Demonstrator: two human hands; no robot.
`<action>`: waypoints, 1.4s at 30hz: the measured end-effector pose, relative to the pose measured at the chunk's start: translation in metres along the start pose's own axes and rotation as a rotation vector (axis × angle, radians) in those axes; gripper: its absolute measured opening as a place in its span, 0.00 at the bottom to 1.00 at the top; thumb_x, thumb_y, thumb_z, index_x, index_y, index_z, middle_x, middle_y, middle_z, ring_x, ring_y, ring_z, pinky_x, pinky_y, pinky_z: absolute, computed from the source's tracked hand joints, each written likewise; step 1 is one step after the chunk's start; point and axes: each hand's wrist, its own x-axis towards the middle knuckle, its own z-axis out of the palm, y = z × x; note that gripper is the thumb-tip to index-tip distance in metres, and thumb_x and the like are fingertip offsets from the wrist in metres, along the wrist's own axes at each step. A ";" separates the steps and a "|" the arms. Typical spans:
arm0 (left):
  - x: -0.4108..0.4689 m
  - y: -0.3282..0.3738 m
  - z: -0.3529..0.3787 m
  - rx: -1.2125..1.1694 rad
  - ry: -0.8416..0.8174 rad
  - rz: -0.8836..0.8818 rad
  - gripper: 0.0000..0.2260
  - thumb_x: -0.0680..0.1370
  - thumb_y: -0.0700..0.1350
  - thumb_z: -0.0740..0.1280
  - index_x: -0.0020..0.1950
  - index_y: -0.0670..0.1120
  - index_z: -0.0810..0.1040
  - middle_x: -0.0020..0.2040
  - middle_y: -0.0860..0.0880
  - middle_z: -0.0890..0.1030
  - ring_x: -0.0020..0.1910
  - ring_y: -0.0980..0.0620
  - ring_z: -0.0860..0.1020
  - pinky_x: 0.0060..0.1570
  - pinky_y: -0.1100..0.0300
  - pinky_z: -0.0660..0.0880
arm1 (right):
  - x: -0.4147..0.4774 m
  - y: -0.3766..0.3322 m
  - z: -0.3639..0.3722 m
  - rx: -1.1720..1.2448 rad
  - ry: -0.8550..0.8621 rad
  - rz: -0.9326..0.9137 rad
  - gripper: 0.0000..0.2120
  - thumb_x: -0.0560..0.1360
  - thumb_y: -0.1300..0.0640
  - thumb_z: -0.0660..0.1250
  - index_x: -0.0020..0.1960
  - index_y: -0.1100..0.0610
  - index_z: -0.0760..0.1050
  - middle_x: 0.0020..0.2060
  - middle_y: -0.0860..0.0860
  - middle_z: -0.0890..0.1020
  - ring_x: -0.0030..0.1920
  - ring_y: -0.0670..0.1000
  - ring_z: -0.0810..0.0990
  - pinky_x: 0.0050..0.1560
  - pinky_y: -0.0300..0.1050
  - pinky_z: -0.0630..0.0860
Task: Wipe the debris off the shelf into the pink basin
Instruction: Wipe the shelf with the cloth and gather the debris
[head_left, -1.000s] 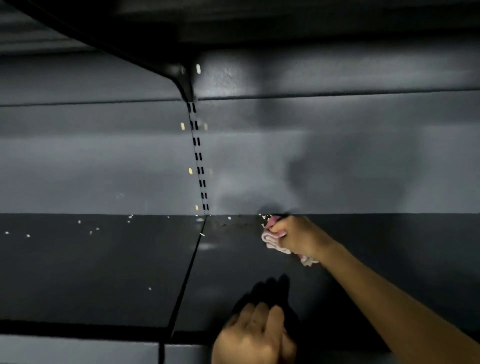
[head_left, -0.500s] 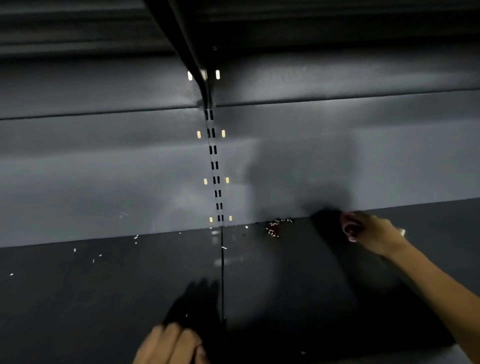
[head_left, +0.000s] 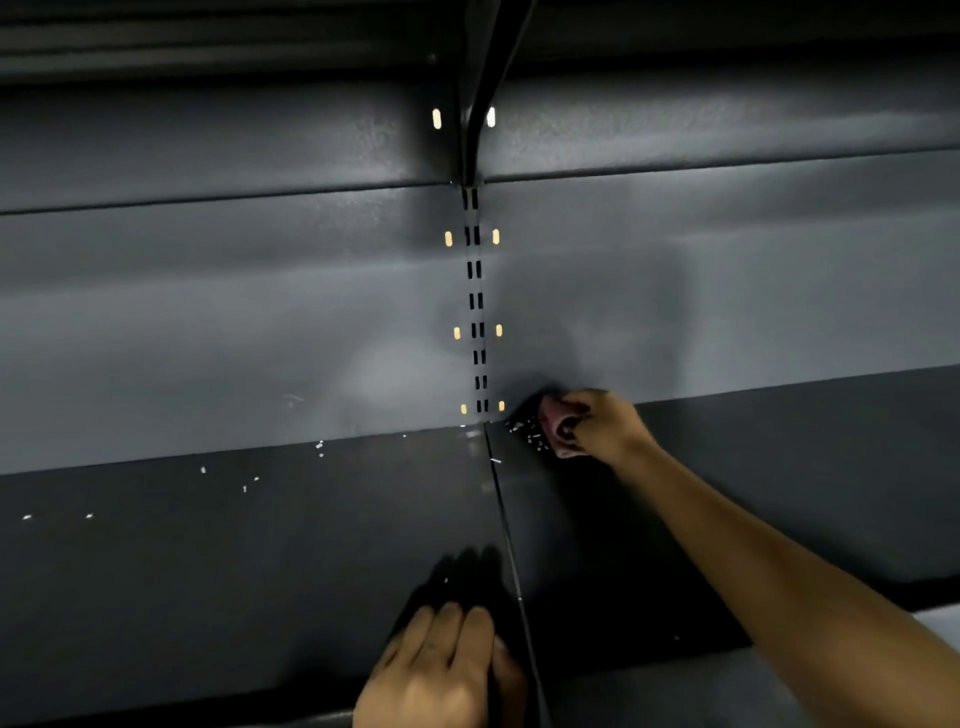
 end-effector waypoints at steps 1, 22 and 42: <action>0.000 -0.001 0.000 0.003 0.020 0.005 0.13 0.68 0.46 0.58 0.35 0.47 0.82 0.38 0.49 0.84 0.37 0.52 0.83 0.31 0.67 0.74 | -0.002 0.004 -0.011 0.063 0.039 0.002 0.19 0.70 0.67 0.64 0.59 0.55 0.77 0.49 0.56 0.82 0.52 0.55 0.79 0.51 0.40 0.72; -0.004 -0.004 0.008 0.062 0.162 0.066 0.09 0.66 0.49 0.60 0.28 0.48 0.74 0.26 0.49 0.73 0.25 0.49 0.74 0.35 0.64 0.67 | 0.001 -0.030 0.011 -0.209 -0.185 0.002 0.19 0.72 0.60 0.61 0.62 0.52 0.74 0.52 0.59 0.81 0.41 0.57 0.80 0.42 0.43 0.78; -0.005 0.000 0.008 0.050 0.239 0.030 0.09 0.68 0.44 0.60 0.28 0.48 0.73 0.26 0.48 0.73 0.25 0.48 0.73 0.28 0.65 0.73 | -0.027 0.028 -0.063 -0.351 -0.138 0.107 0.10 0.72 0.58 0.65 0.52 0.56 0.79 0.43 0.57 0.84 0.36 0.50 0.81 0.35 0.37 0.71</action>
